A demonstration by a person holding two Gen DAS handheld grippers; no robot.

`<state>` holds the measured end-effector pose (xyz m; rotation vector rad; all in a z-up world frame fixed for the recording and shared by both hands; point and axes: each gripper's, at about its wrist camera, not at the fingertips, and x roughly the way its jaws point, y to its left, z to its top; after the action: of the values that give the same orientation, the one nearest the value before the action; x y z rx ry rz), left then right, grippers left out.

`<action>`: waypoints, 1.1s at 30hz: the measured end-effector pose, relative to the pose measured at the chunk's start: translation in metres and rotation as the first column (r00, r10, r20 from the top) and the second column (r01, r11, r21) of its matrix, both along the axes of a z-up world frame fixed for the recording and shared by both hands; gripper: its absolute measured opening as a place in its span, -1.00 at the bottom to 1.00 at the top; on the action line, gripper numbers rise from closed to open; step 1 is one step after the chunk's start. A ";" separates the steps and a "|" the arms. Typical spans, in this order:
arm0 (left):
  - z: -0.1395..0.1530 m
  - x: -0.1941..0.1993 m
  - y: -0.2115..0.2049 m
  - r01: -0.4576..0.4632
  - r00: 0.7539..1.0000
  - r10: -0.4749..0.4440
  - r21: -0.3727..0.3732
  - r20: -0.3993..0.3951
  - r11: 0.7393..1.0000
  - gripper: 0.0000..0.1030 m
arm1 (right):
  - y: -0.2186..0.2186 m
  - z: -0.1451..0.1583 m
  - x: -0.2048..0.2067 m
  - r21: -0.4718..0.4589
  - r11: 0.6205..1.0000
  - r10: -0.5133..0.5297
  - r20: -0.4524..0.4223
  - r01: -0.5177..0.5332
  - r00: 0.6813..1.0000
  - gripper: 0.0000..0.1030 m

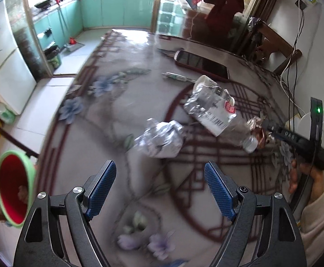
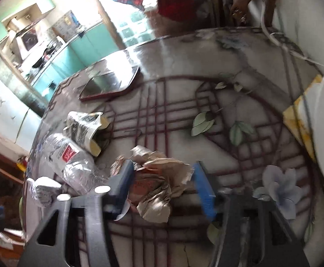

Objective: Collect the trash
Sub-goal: 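Grasp the white crumpled paper with the left tool while the right tool grasps the brown paper scrap, then carry the white paper with the left tool while the right tool carries the brown scrap to the bucket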

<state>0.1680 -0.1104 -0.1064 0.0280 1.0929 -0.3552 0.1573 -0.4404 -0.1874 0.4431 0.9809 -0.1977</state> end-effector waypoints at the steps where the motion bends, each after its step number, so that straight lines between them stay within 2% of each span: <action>1: -0.006 0.008 -0.008 0.005 1.000 -0.005 0.006 -0.009 1.000 0.59 | -0.001 0.001 0.001 0.002 1.000 0.006 0.008 -0.006 1.000 -0.59; 2: -0.011 0.013 -0.013 0.006 1.000 -0.006 0.018 -0.015 1.000 0.59 | 0.000 0.001 0.000 0.009 1.000 0.013 0.009 -0.013 1.000 -0.98; 6: -0.038 0.038 -0.032 0.002 0.999 0.000 0.070 -0.038 0.998 0.58 | 0.000 0.009 -0.005 0.014 1.000 0.024 0.040 -0.025 0.999 -0.98; 9: -0.053 0.048 -0.036 0.000 0.998 0.005 0.077 -0.068 0.997 0.57 | -0.003 0.017 -0.014 0.034 0.999 0.007 0.073 -0.010 0.997 -0.99; 11: -0.060 0.051 -0.037 0.005 0.996 0.002 0.084 -0.084 0.996 0.28 | -0.004 0.023 -0.020 0.045 0.999 0.002 0.090 -0.006 0.996 -0.99; 12: -0.065 0.052 -0.037 0.009 0.995 0.000 0.090 -0.099 0.996 0.00 | -0.004 0.026 -0.022 0.043 0.999 0.004 0.096 -0.008 0.995 -0.99; 14: -0.068 0.051 -0.034 0.012 0.993 -0.004 0.068 -0.115 0.998 -0.03 | -0.004 0.031 -0.024 0.042 0.999 0.011 0.109 -0.015 0.994 -0.98; 16: -0.065 0.047 -0.030 0.017 0.993 -0.010 0.056 -0.118 0.998 -0.09 | -0.006 0.033 -0.026 0.050 0.999 0.008 0.108 -0.013 0.994 -0.88; 18: -0.058 0.038 -0.024 0.011 0.995 -0.006 0.050 -0.100 0.999 -0.09 | -0.008 0.032 -0.029 0.061 0.998 -0.010 0.105 0.004 0.994 -0.37; 20: -0.053 0.030 -0.016 0.001 0.996 0.003 0.041 -0.094 0.999 -0.09 | -0.009 0.028 -0.030 0.087 0.996 -0.032 0.107 0.022 0.994 -0.11; 23: -0.047 0.020 -0.004 -0.019 0.993 0.021 0.019 -0.113 1.000 -0.09 | -0.005 0.019 -0.023 0.090 0.996 -0.034 0.071 0.028 0.997 -0.02; 26: -0.042 0.006 0.008 -0.033 0.991 0.033 0.005 -0.132 0.999 -0.07 | -0.002 0.002 -0.013 0.087 0.996 -0.030 -0.001 0.030 1.000 -0.02; 28: -0.038 -0.004 0.015 -0.038 0.991 0.039 0.009 -0.131 0.999 -0.06 | -0.003 -0.004 -0.014 0.135 0.990 -0.044 -0.002 0.044 0.999 -0.23; 29: -0.036 -0.007 0.018 -0.041 0.991 0.042 0.012 -0.128 0.999 -0.06 | -0.003 -0.003 -0.016 0.135 0.990 -0.048 0.000 0.048 0.999 -0.55; 32: -0.029 -0.025 0.032 -0.052 0.992 0.055 0.031 -0.110 0.998 -0.06 | 0.003 0.012 -0.021 0.082 0.996 -0.045 0.016 0.043 0.999 -0.86; 33: -0.027 -0.029 0.036 -0.054 0.993 0.058 0.036 -0.105 0.998 -0.06 | 0.008 0.022 -0.025 0.049 0.998 -0.037 0.029 0.035 0.999 -0.89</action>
<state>0.1386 -0.0739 -0.1337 0.0082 1.2021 -0.2908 0.1320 -0.4320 -0.1657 0.5074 0.9506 -0.1994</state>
